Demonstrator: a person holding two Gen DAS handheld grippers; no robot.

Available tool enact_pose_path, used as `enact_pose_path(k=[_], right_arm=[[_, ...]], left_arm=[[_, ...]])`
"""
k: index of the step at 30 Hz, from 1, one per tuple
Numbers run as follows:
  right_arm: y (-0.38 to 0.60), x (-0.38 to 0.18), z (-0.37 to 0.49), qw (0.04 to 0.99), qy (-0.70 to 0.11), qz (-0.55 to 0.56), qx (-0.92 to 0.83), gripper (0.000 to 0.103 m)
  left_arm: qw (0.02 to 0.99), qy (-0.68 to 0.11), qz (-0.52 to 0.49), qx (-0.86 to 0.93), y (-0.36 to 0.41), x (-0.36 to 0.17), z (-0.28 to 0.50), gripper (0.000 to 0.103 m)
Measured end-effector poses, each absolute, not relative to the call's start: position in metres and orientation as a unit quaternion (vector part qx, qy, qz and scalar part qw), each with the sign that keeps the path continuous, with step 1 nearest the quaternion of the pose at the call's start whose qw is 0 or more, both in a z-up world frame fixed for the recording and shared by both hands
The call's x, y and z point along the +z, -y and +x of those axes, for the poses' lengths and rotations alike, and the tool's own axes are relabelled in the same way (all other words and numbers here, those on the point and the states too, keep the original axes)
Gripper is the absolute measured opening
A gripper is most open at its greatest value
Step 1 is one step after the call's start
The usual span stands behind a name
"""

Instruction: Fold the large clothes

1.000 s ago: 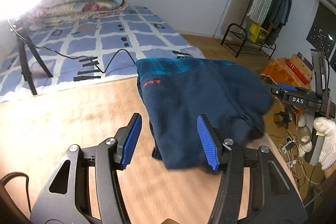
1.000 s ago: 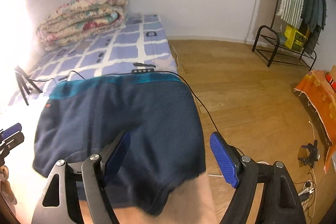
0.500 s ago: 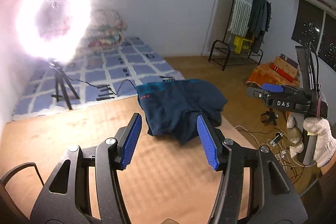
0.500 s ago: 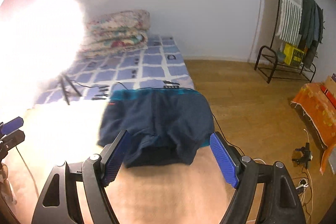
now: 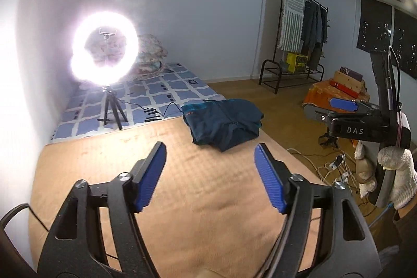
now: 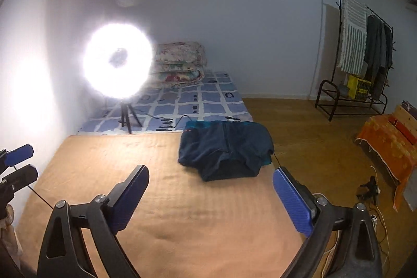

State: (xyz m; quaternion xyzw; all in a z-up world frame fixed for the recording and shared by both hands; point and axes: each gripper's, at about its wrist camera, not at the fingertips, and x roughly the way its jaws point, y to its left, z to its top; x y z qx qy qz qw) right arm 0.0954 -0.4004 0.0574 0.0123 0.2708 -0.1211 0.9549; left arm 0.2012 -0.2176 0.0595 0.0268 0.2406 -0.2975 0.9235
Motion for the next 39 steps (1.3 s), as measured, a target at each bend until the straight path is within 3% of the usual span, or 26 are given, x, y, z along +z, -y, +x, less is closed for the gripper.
enact_pose_path(k=[4, 22, 39], right_arm=[[0.383, 0.048, 0.069, 0.956, -0.263, 0.013, -0.129, 0.103], [0.349, 0.012, 0.022, 0.959, -0.241, 0.011, -0.15, 0.103], [0.351, 0.009, 0.009, 0.958, -0.229, -0.007, -0.173, 0.103]], left_arm=[[0.926, -0.237, 0.031, -0.291, 0.203, 0.05, 0.167, 0.079], [0.935, -0.224, 0.046, -0.271, 0.187, 0.023, 0.121, 0.103], [0.944, -0.215, 0.07, -0.238, 0.19, 0.015, 0.109, 0.103]])
